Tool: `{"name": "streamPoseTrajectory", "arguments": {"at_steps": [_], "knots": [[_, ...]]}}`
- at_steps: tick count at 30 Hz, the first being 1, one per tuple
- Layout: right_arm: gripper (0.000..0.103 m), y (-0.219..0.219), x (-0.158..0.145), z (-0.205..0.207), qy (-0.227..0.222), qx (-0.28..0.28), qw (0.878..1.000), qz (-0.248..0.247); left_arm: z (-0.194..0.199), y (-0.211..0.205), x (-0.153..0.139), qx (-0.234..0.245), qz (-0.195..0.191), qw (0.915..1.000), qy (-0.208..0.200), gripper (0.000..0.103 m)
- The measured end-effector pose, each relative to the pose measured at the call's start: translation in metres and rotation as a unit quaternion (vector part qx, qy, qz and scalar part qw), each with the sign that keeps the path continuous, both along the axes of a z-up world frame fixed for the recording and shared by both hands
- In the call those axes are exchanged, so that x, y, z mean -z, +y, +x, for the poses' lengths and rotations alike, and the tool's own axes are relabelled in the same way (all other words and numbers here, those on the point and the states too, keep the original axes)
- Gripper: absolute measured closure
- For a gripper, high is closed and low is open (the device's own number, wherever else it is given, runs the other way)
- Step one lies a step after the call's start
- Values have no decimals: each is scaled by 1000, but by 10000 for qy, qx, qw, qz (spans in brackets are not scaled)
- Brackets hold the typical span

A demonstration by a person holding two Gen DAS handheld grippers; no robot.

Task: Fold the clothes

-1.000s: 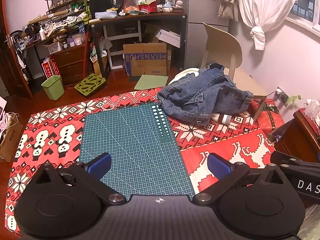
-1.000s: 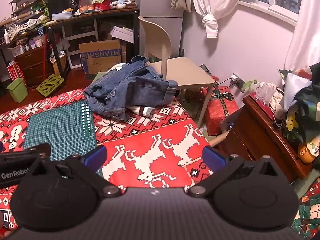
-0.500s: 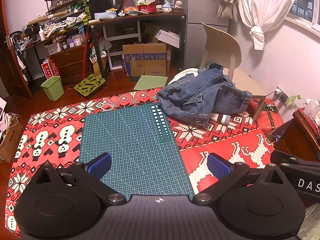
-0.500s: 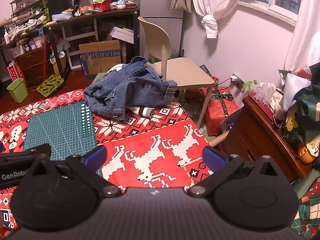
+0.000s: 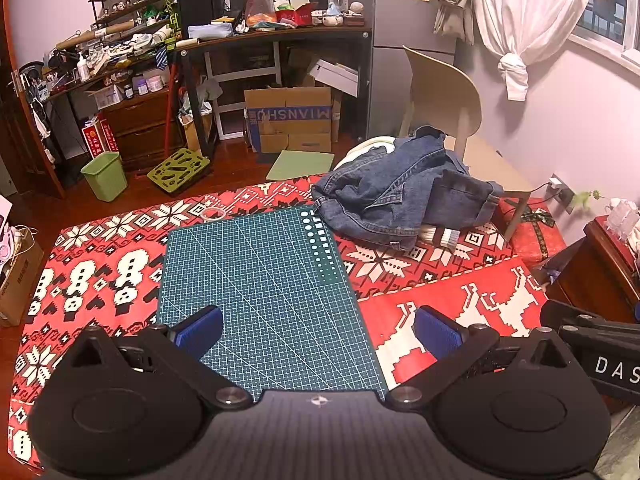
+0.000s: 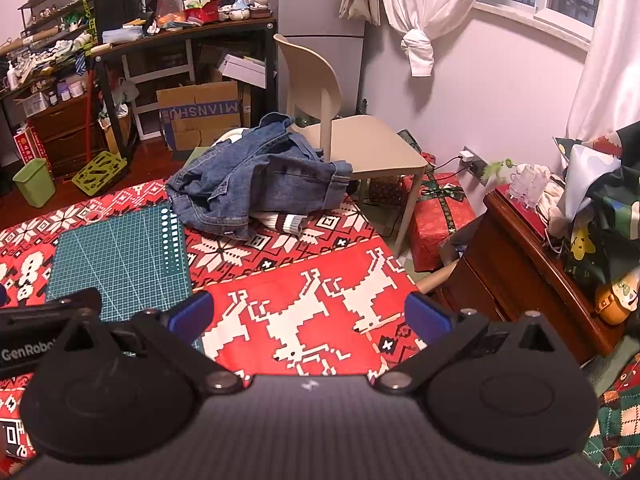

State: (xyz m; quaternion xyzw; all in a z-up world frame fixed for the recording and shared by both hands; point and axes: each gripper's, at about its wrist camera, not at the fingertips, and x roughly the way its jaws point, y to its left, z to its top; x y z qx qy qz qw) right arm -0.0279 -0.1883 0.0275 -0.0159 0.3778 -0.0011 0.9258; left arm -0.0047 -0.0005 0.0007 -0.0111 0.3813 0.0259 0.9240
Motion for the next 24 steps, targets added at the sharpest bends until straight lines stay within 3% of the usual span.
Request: {"name": "streamPoseTrajectory", "arguments": {"at_steps": [15, 24], "knots": [[1, -2, 4, 1, -75, -48, 9999, 77, -3, -1, 0, -69, 23, 9999, -89, 1], [1, -1, 13, 3, -98, -196, 9997, 72, -1, -3, 7, -50, 68, 9999, -65, 7]]}}
